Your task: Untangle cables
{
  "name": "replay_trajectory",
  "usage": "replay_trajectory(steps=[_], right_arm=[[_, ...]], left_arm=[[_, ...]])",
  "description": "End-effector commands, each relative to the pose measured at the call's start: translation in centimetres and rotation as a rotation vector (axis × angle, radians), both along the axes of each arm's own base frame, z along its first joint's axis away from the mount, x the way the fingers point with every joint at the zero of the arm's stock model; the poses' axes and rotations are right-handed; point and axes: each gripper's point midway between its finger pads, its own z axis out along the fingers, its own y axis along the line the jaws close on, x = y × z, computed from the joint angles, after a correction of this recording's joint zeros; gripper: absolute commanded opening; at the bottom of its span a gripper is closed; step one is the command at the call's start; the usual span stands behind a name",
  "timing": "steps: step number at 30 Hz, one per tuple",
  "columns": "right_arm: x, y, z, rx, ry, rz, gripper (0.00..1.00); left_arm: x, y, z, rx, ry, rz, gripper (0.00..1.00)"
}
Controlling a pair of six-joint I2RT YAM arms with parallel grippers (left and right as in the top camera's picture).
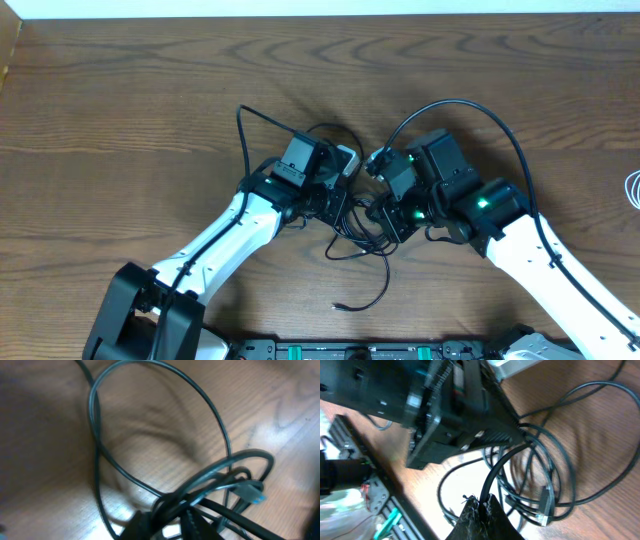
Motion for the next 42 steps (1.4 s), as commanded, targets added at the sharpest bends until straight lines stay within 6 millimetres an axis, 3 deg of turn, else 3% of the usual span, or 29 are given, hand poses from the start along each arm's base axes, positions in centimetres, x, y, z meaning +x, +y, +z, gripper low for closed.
replay_trajectory(steps=[1, 5, 7, 9, 13, 18, 21, 23, 26, 28, 32, 34, 37, 39, 41, 42], right_arm=[[-0.7, 0.9, 1.4, 0.074, 0.02, 0.041, 0.01], [-1.4, 0.4, 0.8, 0.047, 0.056, 0.037, 0.01], [-1.8, -0.5, 0.1, -0.001, 0.081, 0.021, 0.01], [-2.1, -1.7, -1.0, -0.076, 0.101, -0.01, 0.01], [-1.7, -5.5, -3.6, -0.268, 0.152, -0.227, 0.01], [-1.7, -10.4, -7.5, -0.45, 0.222, -0.604, 0.11], [-1.6, -11.7, -8.8, -0.465, 0.237, -0.722, 0.15], [-0.8, -11.4, -8.7, -0.436, 0.215, -0.721, 0.19], [1.0, -10.3, -7.4, -0.378, 0.149, -0.701, 0.44], [1.9, -9.3, -5.9, -0.324, 0.127, -0.688, 0.54], [2.8, -5.5, -3.1, -0.153, 0.102, -0.527, 0.71], [2.9, -3.1, -2.7, -0.059, 0.106, -0.442, 0.71], [3.3, -0.9, -3.6, -0.061, 0.031, -0.326, 0.79], [3.9, 0.8, -4.2, -0.053, -0.009, -0.267, 0.86], [5.3, 3.0, -5.7, -0.047, -0.075, -0.201, 0.88], [5.8, 3.5, -6.3, -0.045, -0.084, -0.202, 0.88]], left_arm=[[0.3, 0.2, -1.8, 0.061, -0.017, 0.003, 0.08], [1.2, -0.4, -3.4, 0.064, 0.005, 0.065, 0.08], [3.2, 1.0, -3.9, 0.108, -0.019, 0.212, 0.07], [4.9, 2.3, -3.2, 0.121, -0.058, 0.31, 0.07], [6.7, 2.8, 0.8, 0.008, -0.097, 0.339, 0.07], [6.2, 2.7, 7.4, -0.199, -0.133, 0.322, 0.07], [5.8, 3.0, 10.7, -0.298, -0.128, 0.386, 0.07], [5.6, 3.2, 12.0, -0.348, -0.101, 0.444, 0.08], [5.4, 3.2, 12.9, -0.413, -0.031, 0.535, 0.07], [5.4, 3.2, 13.0, -0.444, 0.023, 0.592, 0.08], [5.8, 3.7, 12.8, -0.44, 0.027, 0.645, 0.08], [6.8, 6.1, 11.7, -0.334, -0.056, 0.734, 0.08], [7.8, 10.1, 10.9, -0.239, -0.11, 0.883, 0.08], [8.1, 12.4, 11.2, -0.225, -0.125, 0.946, 0.08], [8.1, 16.3, 12.1, -0.232, -0.14, 1.054, 0.09], [8.0, 17.4, 12.4, -0.233, -0.146, 1.082, 0.17]])
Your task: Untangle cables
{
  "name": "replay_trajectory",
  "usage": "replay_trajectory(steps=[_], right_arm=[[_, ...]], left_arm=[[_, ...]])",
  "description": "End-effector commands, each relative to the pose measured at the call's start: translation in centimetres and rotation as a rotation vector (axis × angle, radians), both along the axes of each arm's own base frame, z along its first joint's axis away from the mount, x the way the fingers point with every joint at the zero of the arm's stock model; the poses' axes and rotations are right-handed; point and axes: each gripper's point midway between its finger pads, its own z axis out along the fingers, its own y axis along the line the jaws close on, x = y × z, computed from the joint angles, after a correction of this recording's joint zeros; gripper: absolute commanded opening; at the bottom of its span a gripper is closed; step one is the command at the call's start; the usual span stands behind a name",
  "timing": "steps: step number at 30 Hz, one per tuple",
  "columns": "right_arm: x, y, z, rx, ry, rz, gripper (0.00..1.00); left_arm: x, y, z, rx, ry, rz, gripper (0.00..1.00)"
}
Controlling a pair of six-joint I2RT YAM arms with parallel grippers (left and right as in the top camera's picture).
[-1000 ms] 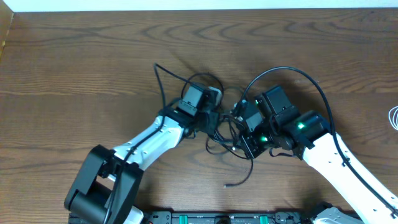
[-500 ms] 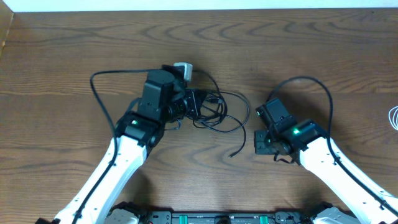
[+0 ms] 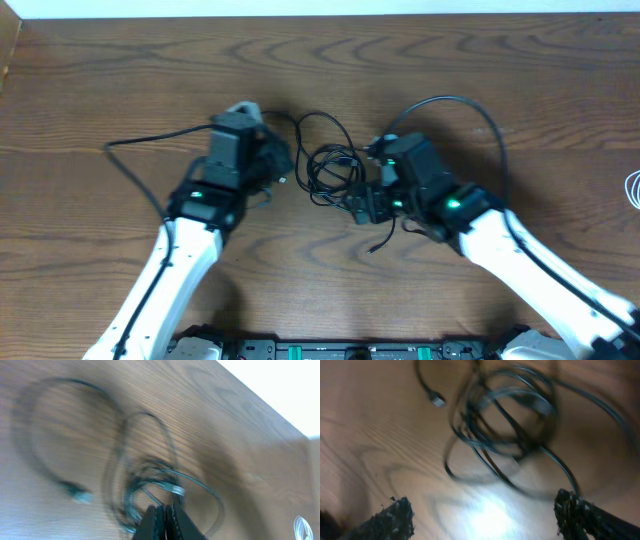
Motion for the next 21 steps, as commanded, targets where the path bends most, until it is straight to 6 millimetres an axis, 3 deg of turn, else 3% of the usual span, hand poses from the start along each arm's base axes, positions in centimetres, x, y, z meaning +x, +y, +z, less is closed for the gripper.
replay_trajectory(steps=[1, 2, 5, 8, 12, 14, 16, 19, 21], right_arm=[[1.2, 2.5, -3.2, -0.03, -0.035, 0.105, 0.88], [1.8, 3.0, -4.1, -0.028, -0.037, 0.106, 0.88], [3.4, 4.4, -6.1, -0.029, -0.048, 0.118, 0.88], [4.3, 6.0, -7.9, -0.071, -0.064, 0.164, 0.88], [3.9, 7.6, -10.3, -0.149, -0.017, 0.214, 0.85], [3.3, 7.9, -11.5, -0.184, 0.018, 0.23, 0.68], [2.5, 8.1, -12.4, -0.206, 0.053, 0.246, 0.38], [1.9, 8.1, -12.5, -0.204, 0.1, 0.228, 0.05], [1.7, 8.4, -11.2, -0.172, 0.124, 0.242, 0.01]], left_arm=[[0.5, 6.2, 3.3, 0.029, -0.077, 0.2, 0.27], [0.1, 7.1, 3.5, 0.03, -0.073, 0.224, 0.4], [-1.3, 9.3, 3.5, 0.039, -0.041, 0.283, 0.56], [-2.4, 10.3, 2.7, 0.053, 0.01, 0.308, 0.6], [-3.3, 11.0, 1.6, 0.071, 0.067, 0.326, 0.61], [-3.3, 11.2, 1.3, 0.079, 0.075, 0.333, 0.61], [-3.2, 11.4, 1.1, 0.092, 0.082, 0.344, 0.61], [-3.3, 11.5, 0.9, 0.095, 0.092, 0.345, 0.61], [-3.4, 11.5, 0.6, 0.097, 0.103, 0.344, 0.61]])
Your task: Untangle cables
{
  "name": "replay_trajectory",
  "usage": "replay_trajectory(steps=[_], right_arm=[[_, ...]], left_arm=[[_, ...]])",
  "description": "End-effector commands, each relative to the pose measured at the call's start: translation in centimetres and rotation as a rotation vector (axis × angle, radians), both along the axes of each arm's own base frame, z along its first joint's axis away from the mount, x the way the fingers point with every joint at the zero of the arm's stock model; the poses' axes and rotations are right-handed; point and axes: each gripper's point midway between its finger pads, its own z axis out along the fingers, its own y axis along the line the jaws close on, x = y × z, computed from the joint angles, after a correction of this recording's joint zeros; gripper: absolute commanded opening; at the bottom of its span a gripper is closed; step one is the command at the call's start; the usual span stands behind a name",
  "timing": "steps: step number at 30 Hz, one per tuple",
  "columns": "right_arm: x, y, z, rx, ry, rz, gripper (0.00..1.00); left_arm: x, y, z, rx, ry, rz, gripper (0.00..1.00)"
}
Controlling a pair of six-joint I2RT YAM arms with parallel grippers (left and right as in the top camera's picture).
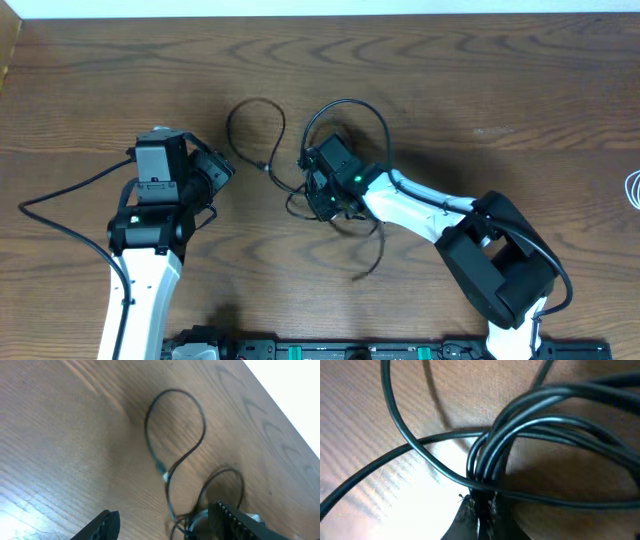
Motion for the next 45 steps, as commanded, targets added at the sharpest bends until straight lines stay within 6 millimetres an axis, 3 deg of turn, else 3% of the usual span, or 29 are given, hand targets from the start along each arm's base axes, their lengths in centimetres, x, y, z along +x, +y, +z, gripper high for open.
replay_trajectory(steps=[1, 3, 7, 9, 12, 16, 19, 24, 27, 28, 30, 31, 36, 42, 44, 45], right_arm=[[-0.1, 0.6, 2.7, 0.07, 0.07, 0.006, 0.01], [0.5, 1.1, 7.0, 0.177, 0.087, 0.024, 0.01], [1.5, 0.9, 16.9, 0.421, 0.039, 0.08, 0.01], [1.5, 0.2, 20.9, 0.509, -0.005, 0.1, 0.01], [0.9, -1.1, 24.7, 0.566, -0.044, 0.082, 0.01], [-0.2, -1.7, 27.3, 0.596, -0.088, 0.092, 0.01], [-0.1, -2.4, 26.8, 0.551, -0.091, 0.053, 0.01], [0.4, -6.4, 22.0, 0.299, -0.023, -0.167, 0.05], [0.2, -8.0, 20.7, 0.218, 0.009, -0.251, 0.16], [0.2, -8.2, 20.5, 0.21, 0.015, -0.267, 0.25], [0.3, -8.4, 20.4, 0.205, 0.023, -0.302, 0.5], [0.4, -8.5, 20.4, 0.205, 0.027, -0.32, 0.54], [1.0, -9.2, 20.2, 0.195, 0.037, -0.433, 0.57], [1.0, -9.8, 19.9, 0.168, 0.041, -0.462, 0.59], [1.2, -10.5, 19.6, 0.135, 0.025, -0.483, 0.89], [1.3, -10.7, 19.5, 0.127, 0.015, -0.49, 0.99]], left_arm=[[0.1, 0.5, 0.2, 0.026, 0.008, 0.009, 0.61], [0.0, 0.4, 0.1, 0.018, 0.019, 0.003, 0.61], [-0.5, -1.9, -0.2, -0.086, 0.038, -0.083, 0.82], [-0.6, -3.2, -0.2, -0.134, 0.041, -0.137, 0.84], [-1.2, -5.1, -0.5, -0.215, 0.054, -0.223, 0.87], [-1.7, -8.0, -0.1, -0.314, 0.045, -0.377, 0.88], [-1.7, -8.0, -0.9, -0.264, 0.065, -0.39, 0.88], [-1.3, -6.4, -2.7, -0.183, 0.118, -0.32, 0.88], [-0.7, -5.2, -4.0, -0.161, 0.161, -0.224, 0.88], [-0.5, -5.3, -4.4, -0.172, 0.171, -0.218, 0.88], [-0.3, -5.9, -5.2, -0.178, 0.191, -0.233, 0.88], [-0.2, -6.5, -5.6, -0.176, 0.202, -0.25, 0.88], [1.1, -10.2, -7.2, -0.093, 0.176, -0.416, 0.88], [2.4, -11.8, -8.4, 0.158, 0.121, -0.464, 0.88], [2.5, -13.3, -8.8, 0.242, 0.094, -0.547, 0.88], [2.5, -13.7, -9.1, 0.271, 0.094, -0.559, 0.89]])
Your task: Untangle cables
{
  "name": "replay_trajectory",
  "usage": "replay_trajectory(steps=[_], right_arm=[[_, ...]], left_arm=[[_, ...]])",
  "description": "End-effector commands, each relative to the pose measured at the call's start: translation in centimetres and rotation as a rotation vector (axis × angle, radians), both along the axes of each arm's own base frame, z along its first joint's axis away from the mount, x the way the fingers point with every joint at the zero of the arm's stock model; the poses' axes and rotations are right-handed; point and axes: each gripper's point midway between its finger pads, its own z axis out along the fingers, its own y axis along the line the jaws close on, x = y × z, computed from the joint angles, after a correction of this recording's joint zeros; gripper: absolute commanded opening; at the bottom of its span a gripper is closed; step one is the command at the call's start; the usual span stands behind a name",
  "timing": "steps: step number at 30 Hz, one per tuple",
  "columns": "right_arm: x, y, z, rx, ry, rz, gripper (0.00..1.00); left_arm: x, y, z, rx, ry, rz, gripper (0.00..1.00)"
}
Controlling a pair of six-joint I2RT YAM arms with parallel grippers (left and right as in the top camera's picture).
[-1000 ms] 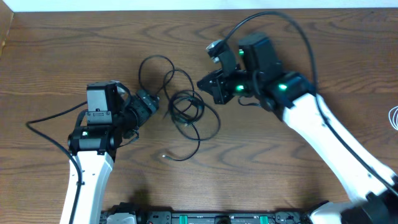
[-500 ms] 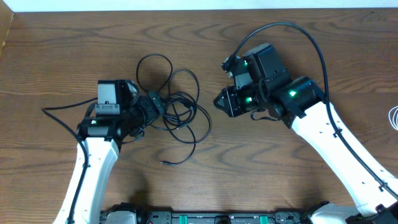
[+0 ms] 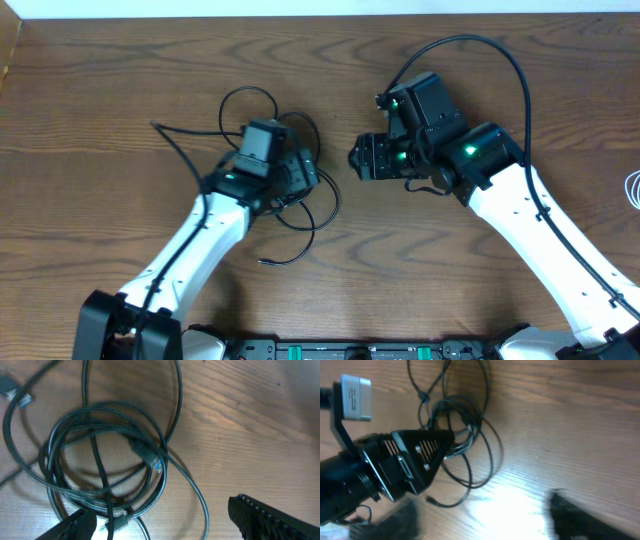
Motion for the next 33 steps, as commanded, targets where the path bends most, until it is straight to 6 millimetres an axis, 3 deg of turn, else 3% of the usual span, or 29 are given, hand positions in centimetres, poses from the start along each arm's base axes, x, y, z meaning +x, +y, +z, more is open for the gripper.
replay_trajectory(steps=[1, 9, 18, 20, 22, 26, 27, 33], right_arm=[[0.6, -1.1, -0.6, -0.058, -0.014, -0.055, 0.99], [0.3, -1.4, -0.9, -0.072, 0.002, -0.055, 0.99], [0.1, -1.5, -1.0, -0.077, 0.009, -0.055, 0.99], [-0.1, -1.6, -1.1, -0.083, 0.018, -0.055, 0.99], [-0.2, -1.7, -1.2, -0.088, 0.026, -0.054, 0.99], [-0.5, -1.9, -1.4, -0.097, 0.04, -0.054, 0.99], [-0.7, -2.0, -1.5, -0.101, 0.045, -0.053, 0.99], [-1.0, -2.4, -1.8, -0.123, 0.061, -0.057, 0.99]], left_arm=[[0.5, 0.0, -1.4, 0.2, -0.062, -0.058, 0.89], [1.1, 0.0, -5.4, 0.284, -0.02, -0.055, 0.89], [0.2, 0.5, -9.3, 0.331, 0.078, -0.07, 0.87], [0.1, 0.5, -9.5, 0.334, 0.085, -0.071, 0.73], [0.1, 0.5, -9.5, 0.334, 0.084, -0.071, 0.46], [0.1, 0.5, -9.5, 0.335, 0.085, -0.072, 0.2], [0.1, 0.5, -9.5, 0.336, 0.087, -0.072, 0.09], [-0.6, 0.8, -9.5, 0.349, 0.113, -0.082, 0.08]])
